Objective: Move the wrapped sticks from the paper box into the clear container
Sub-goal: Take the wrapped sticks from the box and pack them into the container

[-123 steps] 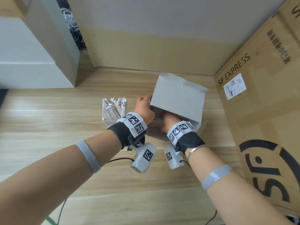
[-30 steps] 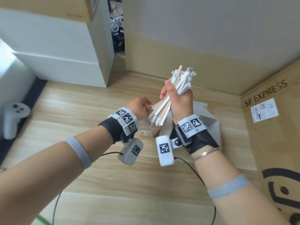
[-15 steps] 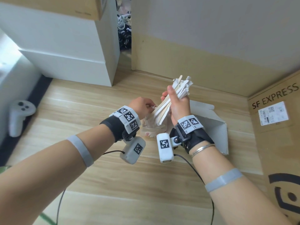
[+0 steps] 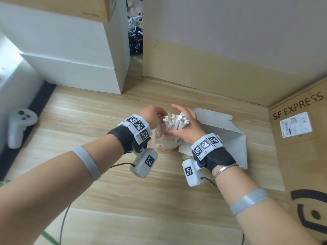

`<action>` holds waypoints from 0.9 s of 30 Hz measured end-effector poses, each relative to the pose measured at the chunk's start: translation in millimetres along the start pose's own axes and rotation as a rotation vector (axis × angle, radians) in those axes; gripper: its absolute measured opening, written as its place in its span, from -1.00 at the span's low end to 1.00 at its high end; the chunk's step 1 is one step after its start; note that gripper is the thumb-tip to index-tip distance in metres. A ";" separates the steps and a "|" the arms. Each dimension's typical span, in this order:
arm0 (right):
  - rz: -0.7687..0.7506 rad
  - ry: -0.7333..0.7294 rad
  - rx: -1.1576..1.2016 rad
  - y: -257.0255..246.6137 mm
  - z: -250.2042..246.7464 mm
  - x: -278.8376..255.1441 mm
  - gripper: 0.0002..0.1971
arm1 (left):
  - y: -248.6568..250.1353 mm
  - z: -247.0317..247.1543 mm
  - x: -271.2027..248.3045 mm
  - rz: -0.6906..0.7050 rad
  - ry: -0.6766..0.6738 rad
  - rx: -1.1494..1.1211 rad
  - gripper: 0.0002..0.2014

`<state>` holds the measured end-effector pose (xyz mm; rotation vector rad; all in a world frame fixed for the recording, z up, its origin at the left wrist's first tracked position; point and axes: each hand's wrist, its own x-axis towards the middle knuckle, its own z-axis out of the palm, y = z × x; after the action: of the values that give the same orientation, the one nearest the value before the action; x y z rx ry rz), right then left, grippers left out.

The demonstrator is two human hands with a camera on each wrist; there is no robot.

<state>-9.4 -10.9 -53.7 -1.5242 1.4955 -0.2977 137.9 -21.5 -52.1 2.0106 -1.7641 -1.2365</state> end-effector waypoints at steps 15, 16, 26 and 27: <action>-0.174 -0.078 -0.553 4.2 -5.3 6.3 -0.55 | 8.1 6.4 -1.1 -0.088 -0.068 -0.117 -0.64; -0.160 -0.107 -0.594 3.5 -7.4 6.4 -0.50 | 7.9 7.2 -0.6 -0.089 -0.071 -0.118 -0.63; -0.227 0.035 -0.179 -4.0 -30.0 -2.4 -0.84 | 8.2 16.2 0.9 -0.089 -0.137 -0.093 -0.45; -0.217 0.029 -0.222 -4.0 -28.6 -1.7 -0.83 | 8.8 16.9 1.1 -0.098 -0.143 -0.078 -0.45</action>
<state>-28.2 -22.8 -35.0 -1.8725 1.4234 -0.2879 119.9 -18.7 -57.8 2.0332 -1.6663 -1.4895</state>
